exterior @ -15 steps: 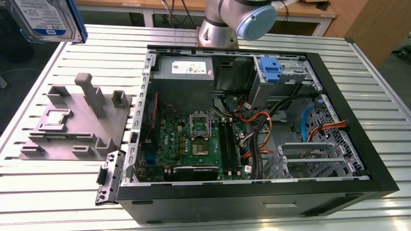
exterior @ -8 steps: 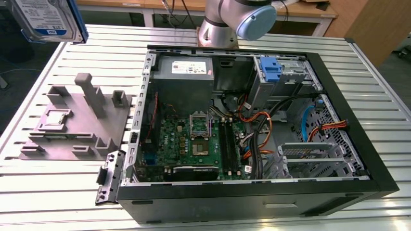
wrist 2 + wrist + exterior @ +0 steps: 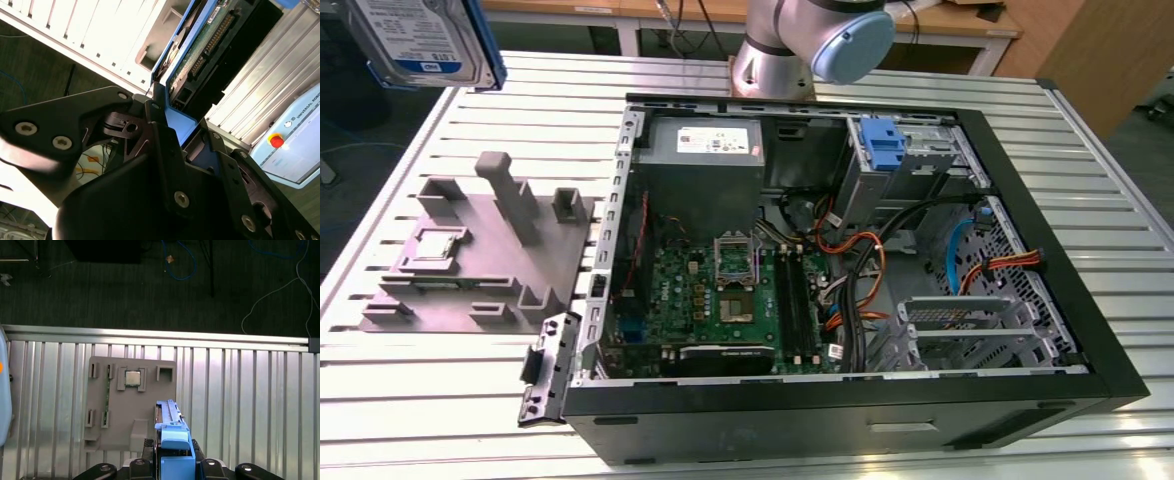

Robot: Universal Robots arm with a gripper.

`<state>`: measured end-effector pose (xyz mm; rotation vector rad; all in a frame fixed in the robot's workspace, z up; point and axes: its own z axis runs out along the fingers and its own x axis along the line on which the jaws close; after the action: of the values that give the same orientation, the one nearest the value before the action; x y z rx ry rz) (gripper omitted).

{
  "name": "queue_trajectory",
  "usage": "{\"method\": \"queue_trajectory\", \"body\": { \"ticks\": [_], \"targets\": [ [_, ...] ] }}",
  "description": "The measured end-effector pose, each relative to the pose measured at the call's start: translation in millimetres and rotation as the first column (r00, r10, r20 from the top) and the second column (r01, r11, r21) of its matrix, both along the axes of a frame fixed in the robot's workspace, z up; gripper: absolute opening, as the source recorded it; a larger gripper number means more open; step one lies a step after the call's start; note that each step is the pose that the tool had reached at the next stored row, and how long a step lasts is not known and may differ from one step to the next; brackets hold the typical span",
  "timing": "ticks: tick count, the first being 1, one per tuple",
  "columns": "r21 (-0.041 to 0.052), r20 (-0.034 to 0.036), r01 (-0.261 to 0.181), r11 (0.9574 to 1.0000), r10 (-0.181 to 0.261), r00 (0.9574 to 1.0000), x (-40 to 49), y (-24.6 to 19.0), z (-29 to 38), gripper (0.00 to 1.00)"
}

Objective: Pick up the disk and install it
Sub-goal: 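Pick up the disk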

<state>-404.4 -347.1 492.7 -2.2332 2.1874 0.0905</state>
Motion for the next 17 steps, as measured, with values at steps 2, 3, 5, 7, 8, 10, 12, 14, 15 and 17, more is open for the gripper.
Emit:
{"method": "queue_trajectory", "body": {
  "ticks": [2, 3, 5, 7, 8, 10, 12, 14, 15, 17],
  "targets": [
    [0.0, 0.0, 0.0, 1.0, 0.0, 1.0, 1.0, 0.0, 0.0, 0.37],
    [0.0, -0.0001, 0.0, 1.0, 0.0, 1.0, 1.8, -0.1, 0.0, 0.37],
    [0.0, 0.0, 0.0, 1.0, 0.0, 1.0, 3.4, 0.0, 0.0, 0.37],
    [0.0, 0.0, 0.0, 1.0, 0.0, 1.0, 5.0, 0.0, 0.0, 0.37],
    [0.0, 0.0, 0.0, 1.0, 0.0, 1.0, 5.7, 0.0, 0.0, 0.37],
    [0.0, 0.0, 0.0, 1.0, 0.0, 1.0, 6.5, 0.0, 0.0, 0.37],
    [0.0, -0.0001, 0.0, 1.0, 0.0, 1.0, 6.6, -0.1, 0.0, 0.37],
    [0.0, -0.0001, 0.0, 1.0, 0.0, 1.0, 6.6, -0.8, 0.0, 0.37],
    [0.0, 0.0, 0.0, 1.0, 0.0, 1.0, 6.6, -1.1, 0.0, 0.37],
    [0.0, 0.0, 0.0, 1.0, 0.0, 1.0, 6.6, -2.1, 0.0, 0.37]
  ]
}}
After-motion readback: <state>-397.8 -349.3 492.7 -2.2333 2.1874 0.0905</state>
